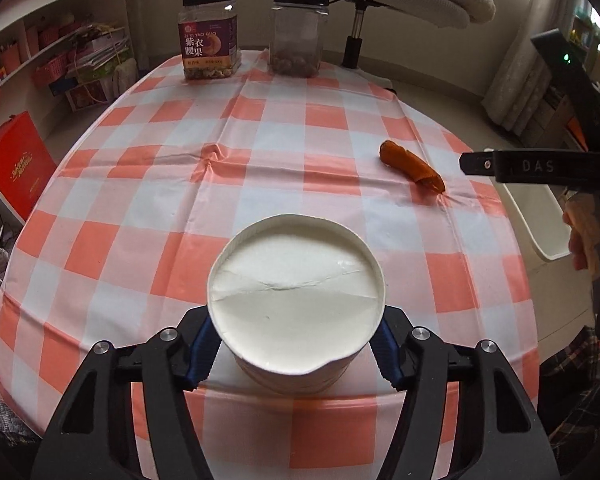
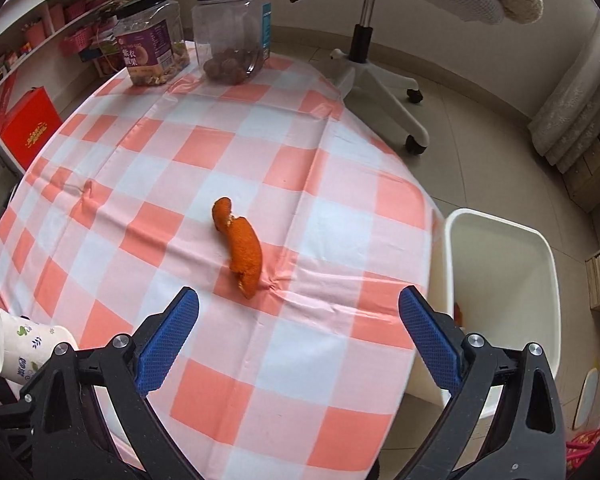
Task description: Collect trash
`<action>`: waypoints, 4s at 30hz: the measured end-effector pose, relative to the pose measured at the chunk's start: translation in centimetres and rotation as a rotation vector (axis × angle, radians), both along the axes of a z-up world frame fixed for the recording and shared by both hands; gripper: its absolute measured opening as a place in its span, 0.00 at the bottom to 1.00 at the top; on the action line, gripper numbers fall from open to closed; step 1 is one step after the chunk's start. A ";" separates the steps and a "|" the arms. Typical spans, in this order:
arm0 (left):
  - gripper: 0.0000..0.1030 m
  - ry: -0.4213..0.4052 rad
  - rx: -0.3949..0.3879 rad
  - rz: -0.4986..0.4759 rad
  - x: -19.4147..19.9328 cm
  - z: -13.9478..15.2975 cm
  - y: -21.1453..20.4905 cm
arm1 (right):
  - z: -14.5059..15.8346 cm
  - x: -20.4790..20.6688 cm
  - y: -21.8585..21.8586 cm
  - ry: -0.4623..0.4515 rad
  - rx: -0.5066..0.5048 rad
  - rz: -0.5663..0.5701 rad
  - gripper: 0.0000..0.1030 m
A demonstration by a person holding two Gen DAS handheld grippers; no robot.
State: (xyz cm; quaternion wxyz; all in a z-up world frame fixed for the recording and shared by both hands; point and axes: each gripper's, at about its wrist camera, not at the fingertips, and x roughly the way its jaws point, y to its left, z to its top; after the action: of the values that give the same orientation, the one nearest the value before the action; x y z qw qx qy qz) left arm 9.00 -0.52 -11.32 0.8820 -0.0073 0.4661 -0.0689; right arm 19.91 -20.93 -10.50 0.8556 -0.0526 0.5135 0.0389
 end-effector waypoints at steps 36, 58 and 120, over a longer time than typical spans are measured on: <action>0.63 -0.292 -0.015 0.200 8.2 9.2 6.1 | 9.1 0.6 6.9 -0.309 0.261 0.104 0.17; 0.64 -0.352 -0.040 0.117 8.3 10.2 -1.6 | 10.2 -2.0 0.3 -0.380 0.193 0.010 0.18; 0.93 -0.416 -0.059 -0.202 4.5 16.5 -23.8 | 13.9 -13.1 -24.7 -0.539 0.056 -0.717 0.93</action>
State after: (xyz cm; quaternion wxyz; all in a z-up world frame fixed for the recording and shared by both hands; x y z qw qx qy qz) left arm 13.47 -24.30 5.18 0.9472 0.0282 0.2703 -0.1704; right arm 6.78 -45.63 3.38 0.9194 0.1434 0.2567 -0.2613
